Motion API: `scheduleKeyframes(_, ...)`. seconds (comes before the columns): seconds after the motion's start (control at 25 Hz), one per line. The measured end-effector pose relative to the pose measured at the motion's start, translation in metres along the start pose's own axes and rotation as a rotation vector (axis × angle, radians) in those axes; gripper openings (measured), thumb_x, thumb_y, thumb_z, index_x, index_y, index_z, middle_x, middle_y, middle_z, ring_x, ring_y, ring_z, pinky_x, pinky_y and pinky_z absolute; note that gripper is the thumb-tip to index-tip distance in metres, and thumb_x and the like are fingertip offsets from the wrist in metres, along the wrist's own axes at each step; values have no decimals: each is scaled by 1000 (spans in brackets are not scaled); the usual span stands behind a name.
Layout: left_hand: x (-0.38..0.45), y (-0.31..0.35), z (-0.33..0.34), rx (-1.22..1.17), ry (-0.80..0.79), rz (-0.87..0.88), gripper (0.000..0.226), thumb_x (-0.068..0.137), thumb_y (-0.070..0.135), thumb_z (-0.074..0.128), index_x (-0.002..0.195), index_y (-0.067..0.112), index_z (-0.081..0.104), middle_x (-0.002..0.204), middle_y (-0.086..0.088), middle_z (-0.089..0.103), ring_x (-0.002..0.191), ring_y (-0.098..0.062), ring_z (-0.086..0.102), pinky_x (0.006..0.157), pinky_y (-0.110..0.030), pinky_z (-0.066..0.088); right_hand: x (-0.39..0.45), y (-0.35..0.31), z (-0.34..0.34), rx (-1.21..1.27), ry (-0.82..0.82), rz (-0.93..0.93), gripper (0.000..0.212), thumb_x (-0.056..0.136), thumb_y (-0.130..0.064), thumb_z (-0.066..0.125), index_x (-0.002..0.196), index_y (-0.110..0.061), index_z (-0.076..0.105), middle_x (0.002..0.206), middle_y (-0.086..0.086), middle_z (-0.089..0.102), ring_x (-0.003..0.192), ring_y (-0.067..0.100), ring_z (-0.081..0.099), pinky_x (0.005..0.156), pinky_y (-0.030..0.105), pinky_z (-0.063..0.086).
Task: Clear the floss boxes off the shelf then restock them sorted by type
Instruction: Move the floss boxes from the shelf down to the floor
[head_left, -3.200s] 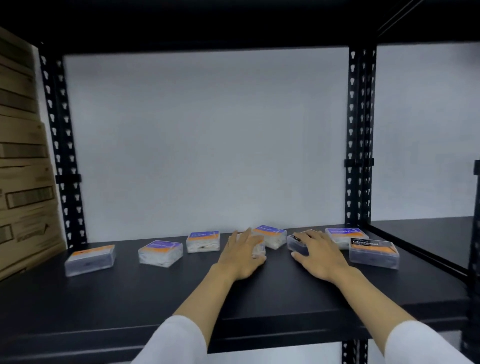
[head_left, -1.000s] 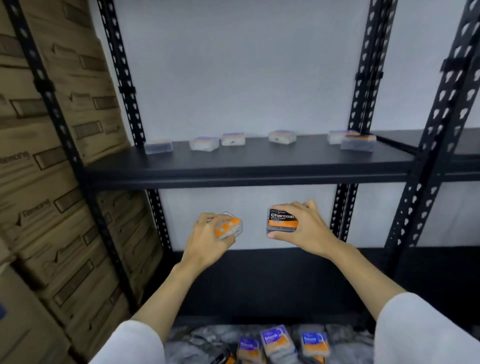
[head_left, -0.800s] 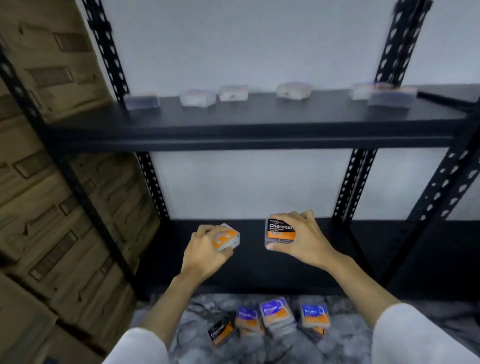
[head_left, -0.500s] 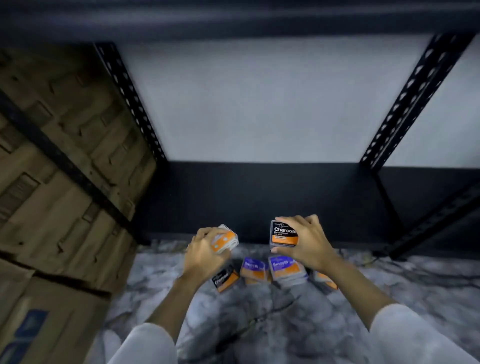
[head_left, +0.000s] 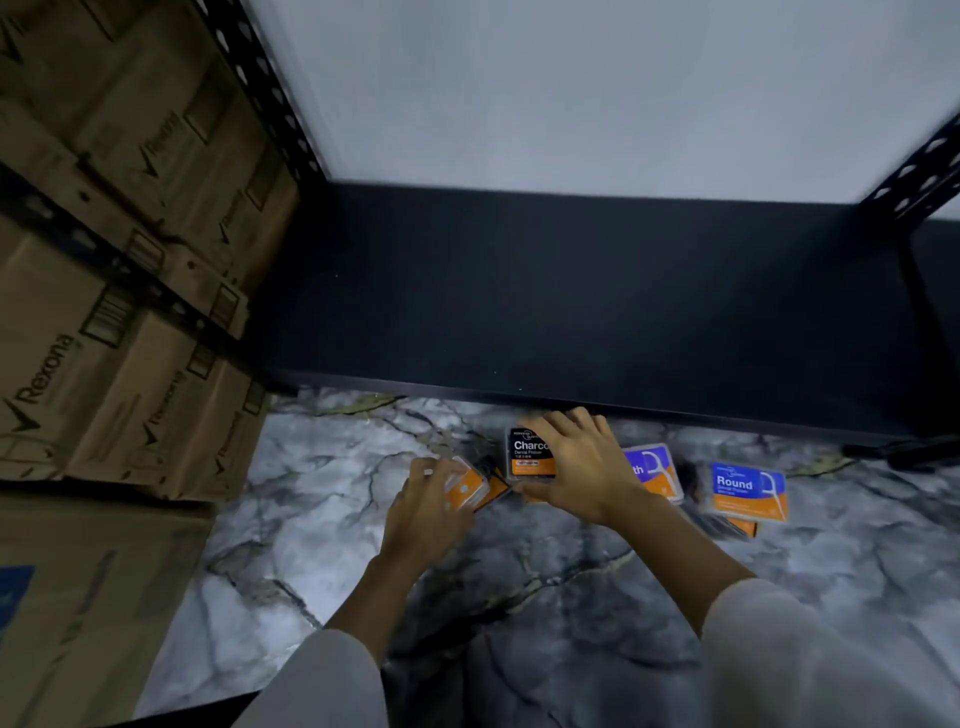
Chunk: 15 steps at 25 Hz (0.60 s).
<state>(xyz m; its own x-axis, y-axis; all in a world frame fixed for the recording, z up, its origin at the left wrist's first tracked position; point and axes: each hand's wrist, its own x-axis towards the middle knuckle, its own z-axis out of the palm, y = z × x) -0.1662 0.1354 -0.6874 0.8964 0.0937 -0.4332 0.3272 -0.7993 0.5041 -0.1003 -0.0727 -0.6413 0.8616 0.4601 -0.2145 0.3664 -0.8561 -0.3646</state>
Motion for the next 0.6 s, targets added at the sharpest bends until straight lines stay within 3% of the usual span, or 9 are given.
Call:
scheduleKeyframes(0.12,9,-7,10,20,-12,40,52,80,42,65,128,39,46,132,9,40,115,-19,52,91,-32,49,8,2,9,-73,-83,-35,77,80,-62,57,142,-24,32,136,1,46,120,23,39,102,36,29)
scheduleKeyframes(0.24,14,-7,18,-19,11,97,55,77,38,69,127,40,47,133,13,40,112,-18,53,86,-40,52,15,9,16,-196,-146,-51,74,81,-59,57,141,-23,30,138,3,45,122,25,40,103,38,31)
scheduleKeyframes(0.6,23,1,23,48,-14,171,57,80,32,72,132,28,48,135,4,40,119,-22,47,88,-39,49,19,14,23,-257,-143,-37,74,82,-58,57,139,-20,29,138,6,44,123,27,41,103,40,33)
